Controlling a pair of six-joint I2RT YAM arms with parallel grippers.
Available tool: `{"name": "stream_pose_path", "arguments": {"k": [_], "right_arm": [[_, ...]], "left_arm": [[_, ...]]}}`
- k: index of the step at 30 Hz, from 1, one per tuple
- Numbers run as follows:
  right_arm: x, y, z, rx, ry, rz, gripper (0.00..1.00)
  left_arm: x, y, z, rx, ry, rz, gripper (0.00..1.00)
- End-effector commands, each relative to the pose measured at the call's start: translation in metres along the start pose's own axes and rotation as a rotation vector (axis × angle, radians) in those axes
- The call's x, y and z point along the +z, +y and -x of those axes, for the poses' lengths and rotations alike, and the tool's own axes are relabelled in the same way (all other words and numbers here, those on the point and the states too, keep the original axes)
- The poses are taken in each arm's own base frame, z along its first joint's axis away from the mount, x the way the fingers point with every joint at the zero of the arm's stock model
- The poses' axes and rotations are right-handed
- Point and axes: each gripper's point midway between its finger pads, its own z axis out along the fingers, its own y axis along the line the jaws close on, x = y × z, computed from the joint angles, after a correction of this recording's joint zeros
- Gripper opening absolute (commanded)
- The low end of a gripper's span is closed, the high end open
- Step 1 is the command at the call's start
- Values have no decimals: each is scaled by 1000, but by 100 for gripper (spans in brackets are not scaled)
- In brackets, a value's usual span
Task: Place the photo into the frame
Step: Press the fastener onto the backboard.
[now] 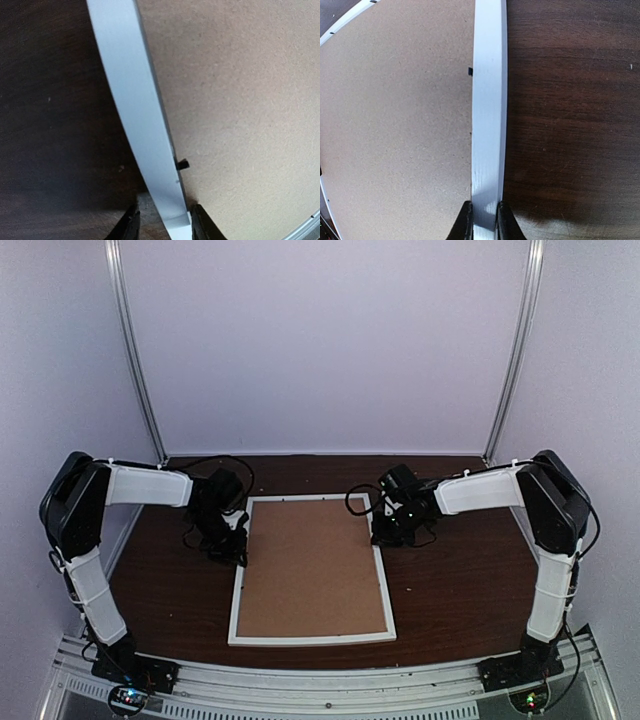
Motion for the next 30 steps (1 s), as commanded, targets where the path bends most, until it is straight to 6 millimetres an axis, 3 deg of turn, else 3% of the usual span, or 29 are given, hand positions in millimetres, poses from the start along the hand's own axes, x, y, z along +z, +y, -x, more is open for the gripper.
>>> {"name": "stream_pose_path", "arguments": {"k": [1, 8, 14, 22, 30], "right_arm": [[6, -17, -27, 15, 102, -54, 3], [-1, -7, -19, -5, 95, -29, 11], [-28, 6, -5, -36, 59, -14, 38], [-58, 2, 12, -96, 15, -97, 44], [-59, -9, 38, -171, 7, -248, 43]], "left_arm": [[4, 0, 8, 12, -13, -2, 34], [8, -4, 5, -14, -6, -35, 19], [11, -9, 1, -34, 1, -68, 6], [7, -15, 0, -44, -13, -73, 4], [6, -21, -5, -26, -6, -89, 1]]}}
